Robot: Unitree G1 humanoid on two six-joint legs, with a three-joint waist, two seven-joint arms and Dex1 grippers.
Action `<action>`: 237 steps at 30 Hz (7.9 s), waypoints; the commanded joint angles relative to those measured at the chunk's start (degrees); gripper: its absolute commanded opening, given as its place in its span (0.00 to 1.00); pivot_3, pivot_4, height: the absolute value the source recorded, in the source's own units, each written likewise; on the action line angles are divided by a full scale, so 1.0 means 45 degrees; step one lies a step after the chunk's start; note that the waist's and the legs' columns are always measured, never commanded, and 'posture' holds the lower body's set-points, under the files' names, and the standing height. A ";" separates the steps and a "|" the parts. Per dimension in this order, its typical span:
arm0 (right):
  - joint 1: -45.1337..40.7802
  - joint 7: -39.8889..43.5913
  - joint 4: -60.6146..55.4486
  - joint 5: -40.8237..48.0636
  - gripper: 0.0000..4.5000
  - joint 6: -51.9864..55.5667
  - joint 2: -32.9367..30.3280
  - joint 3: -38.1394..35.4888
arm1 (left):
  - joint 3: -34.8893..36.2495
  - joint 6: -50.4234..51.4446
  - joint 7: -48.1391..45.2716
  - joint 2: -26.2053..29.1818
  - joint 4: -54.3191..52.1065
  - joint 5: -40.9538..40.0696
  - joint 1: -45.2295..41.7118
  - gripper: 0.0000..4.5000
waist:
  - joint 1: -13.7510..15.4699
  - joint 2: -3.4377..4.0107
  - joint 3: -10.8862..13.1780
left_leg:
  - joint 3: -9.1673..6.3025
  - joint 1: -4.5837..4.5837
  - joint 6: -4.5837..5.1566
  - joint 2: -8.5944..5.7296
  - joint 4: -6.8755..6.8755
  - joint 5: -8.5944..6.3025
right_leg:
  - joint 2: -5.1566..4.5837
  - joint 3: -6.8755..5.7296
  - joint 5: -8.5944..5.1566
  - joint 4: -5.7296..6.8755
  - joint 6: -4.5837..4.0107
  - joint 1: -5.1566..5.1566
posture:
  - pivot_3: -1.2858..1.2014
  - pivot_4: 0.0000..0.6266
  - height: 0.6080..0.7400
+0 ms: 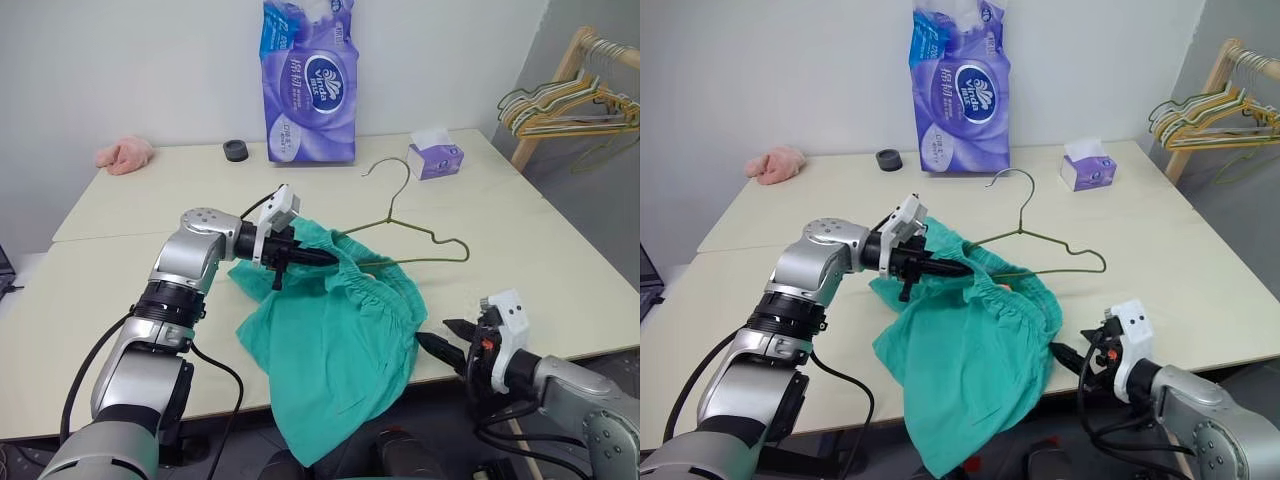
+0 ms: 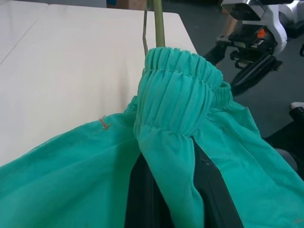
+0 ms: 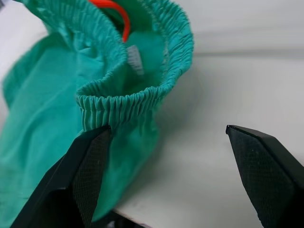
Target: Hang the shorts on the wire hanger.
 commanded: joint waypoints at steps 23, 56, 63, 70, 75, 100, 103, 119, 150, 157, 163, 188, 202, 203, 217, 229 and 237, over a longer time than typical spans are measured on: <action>-0.0421 -0.2493 0.0546 0.1437 0.71 -0.0128 0.0544 0.0894 | 0.0163 -0.0113 0.0084 0.0205 -0.0560 -0.0135 -0.0301 0.00 | -0.0043 0.0008 -0.0006 | 0.0008 -0.0002 0.0000 0.0000 -0.0006 0.0000 | 0.0003 0.0006 -0.0002 -0.0001 0.0003 -0.0006 | 0.45 0.07 1.00; -0.0407 0.0000 0.2958 -0.2599 0.01 -0.4786 -0.5716 0.1005 | -0.0416 0.1426 -0.1396 0.2308 -0.2900 -0.1122 0.0586 0.00 | 0.0073 0.0008 -0.0005 | 0.0020 -0.0004 0.0002 -0.0006 -0.0003 0.0000 | 0.0008 0.0014 -0.0032 -0.0017 0.0055 0.0008 | 0.45 0.08 1.00; -0.0460 0.0537 0.2299 -0.2549 0.01 -0.5023 -0.6303 0.0865 | -0.0731 0.0545 -0.1278 0.2198 -0.2331 -0.0608 0.0626 0.00 | 0.0233 0.0008 -0.0005 | 0.0035 0.0001 0.0003 -0.0003 -0.0001 0.0000 | 0.0011 0.0023 -0.0033 -0.0015 0.0056 0.0006 | 0.44 0.08 1.00; -0.2268 0.1242 0.1097 -0.3534 0.01 -0.5550 -0.7271 0.3512 | -0.0659 0.0046 -0.0772 0.1681 -0.1773 -0.0473 0.0441 0.00 | 0.0238 0.0008 -0.0004 | 0.0058 0.0008 0.0004 0.0001 0.0001 0.0001 | 0.0014 0.0042 -0.0036 -0.0019 0.0060 0.0001 | 0.44 0.08 1.00; -0.4153 0.1816 0.1243 -0.4092 0.01 -0.5615 -0.7227 0.5174 | -0.0757 -0.0070 -0.0699 0.1482 -0.1854 -0.0513 0.0521 0.00 | 0.0250 0.0007 -0.0003 | 0.0056 0.0002 0.0004 0.0008 -0.0002 0.0000 | 0.0017 0.0038 -0.0032 -0.0025 0.0054 -0.0004 | 0.44 0.08 1.00; -0.4493 0.4706 0.3866 -0.4189 0.59 -0.5811 -0.7431 0.4921 | -0.0865 -0.0816 -0.0860 0.1274 -0.1655 -0.0091 0.0831 0.00 | 0.0213 0.0007 -0.0002 | 0.0058 0.0006 0.0005 0.0010 0.0000 0.0000 | 0.0014 0.0037 -0.0002 -0.0019 0.0003 -0.0004 | 0.44 0.07 1.00; -0.5199 0.5179 0.4643 -0.4118 0.59 -0.5825 -0.7103 0.5322 | -0.0861 -0.0894 -0.0891 0.1259 -0.1585 -0.0049 0.0802 0.00 | 0.0220 0.0008 -0.0003 | 0.0059 0.0007 0.0004 0.0007 0.0002 0.0000 | 0.0012 0.0037 0.0000 -0.0022 0.0000 -0.0002 | 0.44 0.07 1.00; -0.8014 0.7796 0.8751 -0.5928 0.51 -0.8060 -0.5278 0.8482 | -0.0775 -0.0962 -0.0945 0.1364 -0.1626 0.0010 0.0853 0.00 | -0.0023 0.0010 -0.0005 | 0.0039 0.0004 0.0004 0.0005 0.0002 0.0000 | 0.0005 0.0019 0.0002 -0.0008 -0.0003 -0.0006 | 0.45 0.06 1.00; -0.4894 0.7102 0.3978 -0.4071 0.00 -0.4652 -0.7745 0.4463 | 0.0593 -0.4994 0.2660 0.0610 0.3120 0.1613 -0.0197 0.58 | 0.0072 0.0013 -0.0007 | -0.0017 -0.0015 0.0001 -0.0012 0.0002 -0.0001 | -0.0022 -0.0026 0.0002 -0.0013 -0.0002 -0.0007 | 0.44 0.08 1.00; -0.3707 0.5825 0.3002 -0.2273 0.00 -0.0245 -0.7268 0.1752 | 0.1161 -0.2929 0.2970 0.0115 0.0987 0.0551 0.0208 0.58 | 0.0219 0.0013 -0.0005 | -0.0025 -0.0048 0.0001 -0.0010 0.0003 -0.0001 | -0.0023 -0.0033 0.0002 -0.0011 -0.0002 -0.0022 | 0.44 0.11 1.00; -0.3044 0.4982 0.1090 -0.0825 0.00 0.4032 -0.6038 -0.1487 | 0.1277 -0.0287 0.4391 -0.0796 -0.2709 -0.0565 0.0912 0.58 | 0.0311 0.0014 0.0018 | -0.0039 -0.0071 0.0002 -0.0008 0.0005 -0.0001 | -0.0024 -0.0039 0.0002 -0.0012 -0.0002 -0.0029 | 0.43 0.16 1.00; 0.0725 -0.3800 0.2973 0.7260 0.00 0.4411 -0.7539 -1.0644 | -0.1277 0.0869 0.6310 -0.4747 -0.4564 -0.0116 -0.1579 0.58 | -0.1225 0.0010 0.0816 | 0.0186 -0.0077 0.0094 -0.0024 0.0009 -0.0047 | 0.0042 0.0147 -0.0077 -0.0058 0.0132 0.0000 | 0.34 0.30 1.00; -0.1479 -1.4685 0.8449 1.3449 0.00 0.1871 -1.0221 -0.9597 | -0.1869 -0.0309 0.7527 -0.7171 -0.3643 0.0504 -0.3086 0.58 | -0.2133 0.0028 0.1363 | 0.0291 -0.0110 0.0171 -0.0042 -0.0015 -0.0089 | 0.0050 0.0203 -0.0073 -0.0179 0.0201 -0.0009 | 0.34 0.35 1.00; -0.1498 -1.5137 0.8914 1.3784 0.00 0.1547 -1.0582 -0.9413 | -0.1868 -0.0340 0.7567 -0.7345 -0.3549 0.0485 -0.3219 0.58 | -0.2151 0.0055 0.1385 | 0.0295 -0.0123 0.0182 -0.0041 -0.0021 -0.0095 | 0.0051 0.0203 -0.0067 -0.0210 0.0213 -0.0009 | 0.34 0.35 1.00; -0.3603 -1.1963 1.3557 0.9331 0.00 0.0608 -1.3789 -0.6440 | -0.1509 -0.1302 0.8126 -0.8607 -0.2105 0.0566 -0.4623 0.58 | -0.2182 0.0078 0.1546 | 0.0595 -0.0102 0.0356 -0.0060 -0.0023 -0.0201 | 0.0037 0.0492 -0.0052 -0.0326 0.0400 -0.0033 | 0.35 0.36 1.00; -0.7903 -0.6199 1.7648 0.3621 0.00 -0.0600 -1.4631 -0.1687 | -0.0698 -0.2698 0.8157 -0.9366 0.0388 0.0207 -0.6514 0.58 | -0.2170 0.0194 0.1720 | 0.0637 -0.0069 0.0364 -0.0060 -0.0029 -0.0210 | 0.0029 0.0534 -0.0049 -0.0308 0.0411 -0.0039 | 0.37 0.34 1.00; -0.9246 -0.5004 1.7721 0.1861 0.00 0.0572 -1.4010 -0.1656 | -0.0476 -0.3695 0.7795 -0.9714 0.1817 0.0081 -0.7719 0.58 | -0.2153 0.0191 0.1725 | 0.0639 -0.0071 0.0363 -0.0064 -0.0027 -0.0211 | 0.0018 0.0539 -0.0046 -0.0301 0.0418 -0.0041 | 0.37 0.34 1.00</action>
